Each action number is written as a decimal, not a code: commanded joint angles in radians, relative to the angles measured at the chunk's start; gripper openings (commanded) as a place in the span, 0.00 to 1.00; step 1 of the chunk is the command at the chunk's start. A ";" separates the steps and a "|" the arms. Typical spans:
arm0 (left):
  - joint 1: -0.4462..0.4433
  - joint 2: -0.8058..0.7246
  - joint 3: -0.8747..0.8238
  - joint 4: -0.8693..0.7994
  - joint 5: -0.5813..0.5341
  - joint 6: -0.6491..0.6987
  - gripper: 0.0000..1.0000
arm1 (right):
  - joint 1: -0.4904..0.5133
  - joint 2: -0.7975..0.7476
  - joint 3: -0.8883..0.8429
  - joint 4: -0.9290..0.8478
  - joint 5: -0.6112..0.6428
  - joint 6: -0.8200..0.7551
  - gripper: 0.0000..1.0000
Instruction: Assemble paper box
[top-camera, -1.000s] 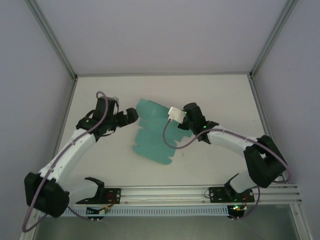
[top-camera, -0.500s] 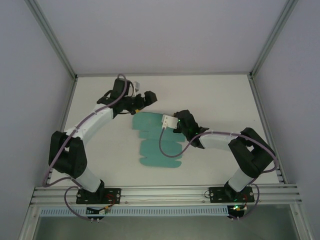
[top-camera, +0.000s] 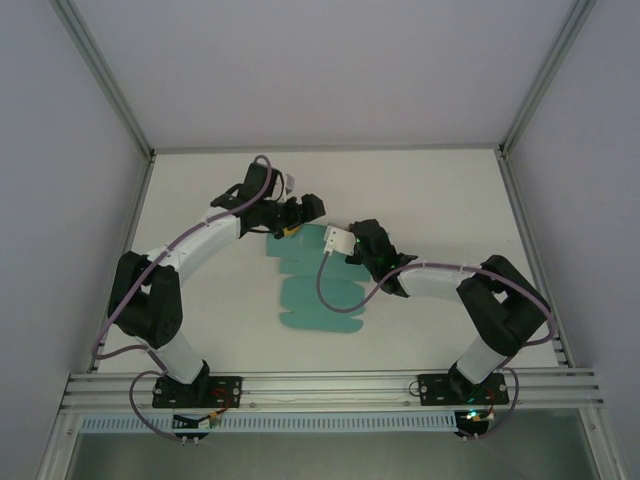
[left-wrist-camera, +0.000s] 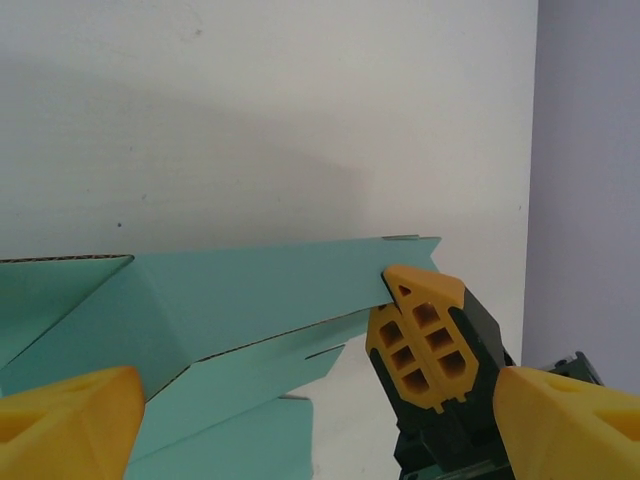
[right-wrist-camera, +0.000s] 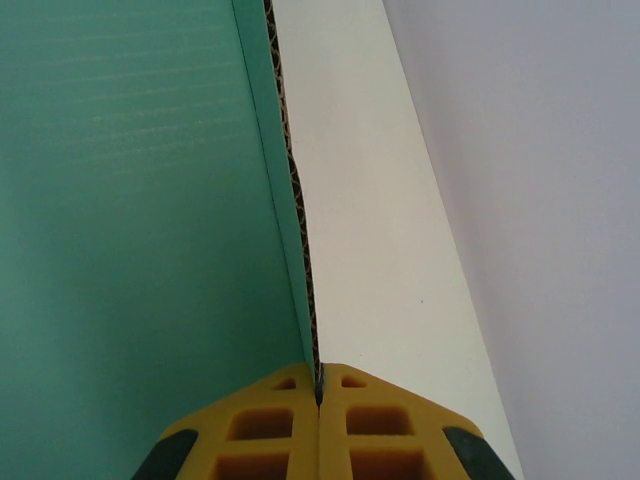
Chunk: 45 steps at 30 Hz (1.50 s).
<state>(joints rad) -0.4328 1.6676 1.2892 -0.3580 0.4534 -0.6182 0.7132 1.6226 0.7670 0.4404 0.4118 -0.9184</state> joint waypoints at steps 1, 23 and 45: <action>-0.010 0.006 -0.032 0.067 -0.001 -0.077 0.86 | 0.000 -0.054 -0.006 0.115 0.011 0.064 0.00; -0.023 -0.047 -0.084 0.180 0.025 -0.088 0.57 | -0.003 -0.072 -0.057 0.149 0.022 0.095 0.00; 0.227 -0.412 -0.543 0.316 0.054 0.272 0.78 | -0.115 -0.250 -0.026 -0.183 -0.333 0.261 0.00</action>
<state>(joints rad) -0.2005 1.2652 0.7521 -0.2398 0.3332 -0.4023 0.5987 1.3773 0.7109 0.2829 0.1371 -0.6968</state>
